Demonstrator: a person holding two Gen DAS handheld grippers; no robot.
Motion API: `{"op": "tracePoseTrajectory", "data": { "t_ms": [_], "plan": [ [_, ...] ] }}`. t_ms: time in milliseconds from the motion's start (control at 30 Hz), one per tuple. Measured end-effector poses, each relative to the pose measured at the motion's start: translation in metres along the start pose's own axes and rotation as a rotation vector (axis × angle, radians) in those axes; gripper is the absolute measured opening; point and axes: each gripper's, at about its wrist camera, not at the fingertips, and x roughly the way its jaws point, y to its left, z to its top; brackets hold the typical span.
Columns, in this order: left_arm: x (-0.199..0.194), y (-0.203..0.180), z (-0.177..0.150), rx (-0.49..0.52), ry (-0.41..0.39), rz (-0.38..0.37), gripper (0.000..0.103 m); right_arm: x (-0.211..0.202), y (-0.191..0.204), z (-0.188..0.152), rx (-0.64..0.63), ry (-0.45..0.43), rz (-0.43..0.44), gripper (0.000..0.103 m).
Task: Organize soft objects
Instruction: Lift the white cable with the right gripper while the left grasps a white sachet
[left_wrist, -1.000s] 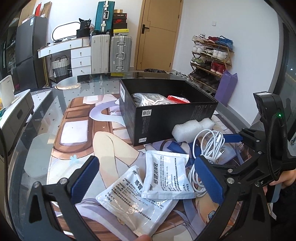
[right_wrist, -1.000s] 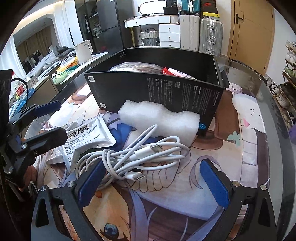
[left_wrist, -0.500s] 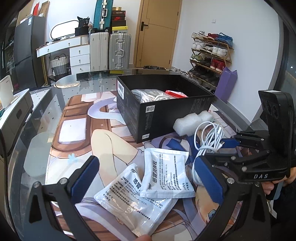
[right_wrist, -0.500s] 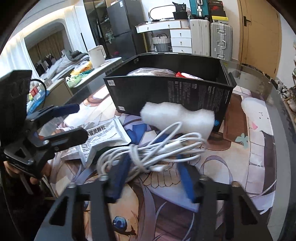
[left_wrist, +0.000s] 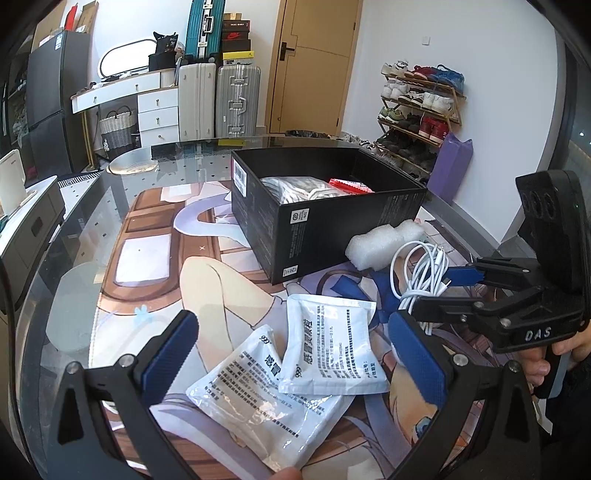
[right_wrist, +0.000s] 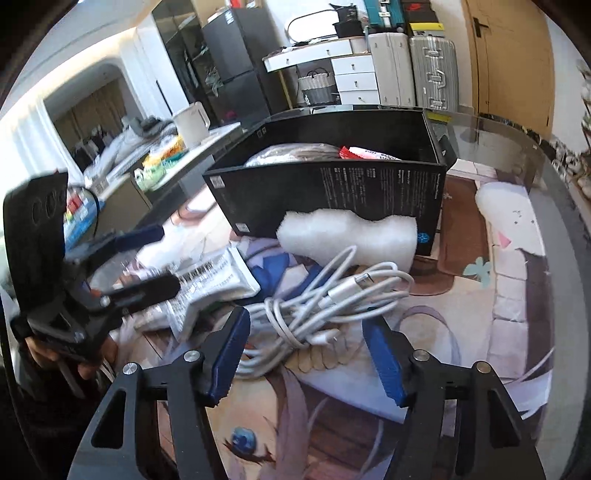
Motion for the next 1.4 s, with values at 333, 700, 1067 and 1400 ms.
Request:
{"op": "tracePoseTrajectory", "data": {
  "t_ms": [333,700,1067,1400],
  "plan": [
    [-0.002,-0.001,-0.002,0.0,-0.003,-0.004,0.103,0.01,0.012,0.007,0.045,-0.004,-0.059,0.055],
    [-0.004,-0.006,-0.001,0.009,0.01,0.005,0.103,-0.019,0.008,0.006,0.035,-0.069,-0.01,0.036],
    [-0.004,-0.025,0.002,0.099,0.047,-0.019,0.1,-0.053,-0.003,0.015,0.033,-0.145,-0.023,0.036],
    [0.017,-0.035,0.005,0.135,0.148,-0.033,0.067,-0.061,-0.011,0.016,0.047,-0.156,-0.024,0.036]
  ]
}}
